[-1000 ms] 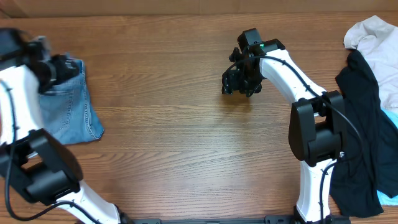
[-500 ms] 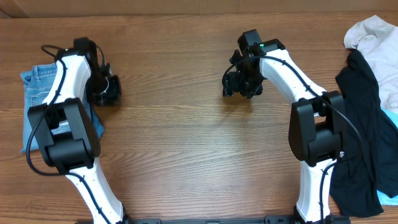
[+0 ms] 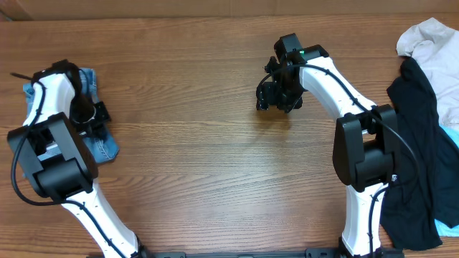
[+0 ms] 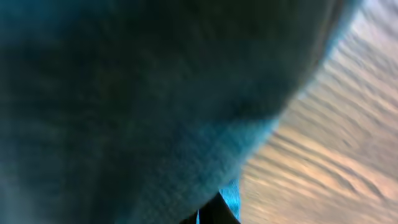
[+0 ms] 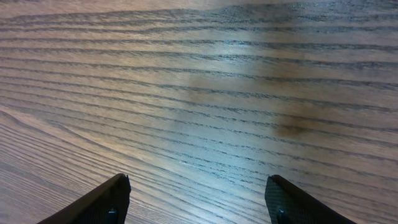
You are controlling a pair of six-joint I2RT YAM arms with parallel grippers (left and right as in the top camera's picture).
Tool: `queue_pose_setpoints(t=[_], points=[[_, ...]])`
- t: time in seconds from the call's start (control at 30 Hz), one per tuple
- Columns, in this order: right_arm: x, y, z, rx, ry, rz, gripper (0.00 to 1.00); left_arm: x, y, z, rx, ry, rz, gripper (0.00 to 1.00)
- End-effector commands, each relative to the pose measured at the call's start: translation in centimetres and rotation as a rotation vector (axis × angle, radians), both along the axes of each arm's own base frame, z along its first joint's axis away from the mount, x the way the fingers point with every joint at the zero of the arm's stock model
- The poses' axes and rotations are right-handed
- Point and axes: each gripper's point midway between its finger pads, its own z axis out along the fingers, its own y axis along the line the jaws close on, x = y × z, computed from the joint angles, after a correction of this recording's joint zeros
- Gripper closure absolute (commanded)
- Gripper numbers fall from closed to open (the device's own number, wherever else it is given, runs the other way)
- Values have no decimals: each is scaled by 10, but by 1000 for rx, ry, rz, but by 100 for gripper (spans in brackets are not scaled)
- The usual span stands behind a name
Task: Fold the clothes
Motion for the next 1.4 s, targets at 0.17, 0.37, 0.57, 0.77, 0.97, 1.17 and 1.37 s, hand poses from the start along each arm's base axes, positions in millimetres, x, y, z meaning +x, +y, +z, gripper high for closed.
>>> queue_pose_setpoints(t=[0.17,0.37,0.57,0.77,0.97,1.17,1.37], points=[[11,1,21,19,-66,-5,27,3,37,1,119,-31,57,96],[11,1,22,20,-68,-5,27,9,52,11,196,-44,55,95],[13,2,22,23,-77,-5,27,19,64,25,248,-70,49,92],[16,2,23,26,-88,-5,27,26,64,38,243,-91,50,85],[30,2,25,39,-141,-14,25,43,40,51,165,-142,15,90],[57,-19,31,47,-225,-67,0,77,-11,85,126,-242,-100,86],[93,-59,56,59,-325,-157,0,121,-83,123,99,-396,-260,32]])
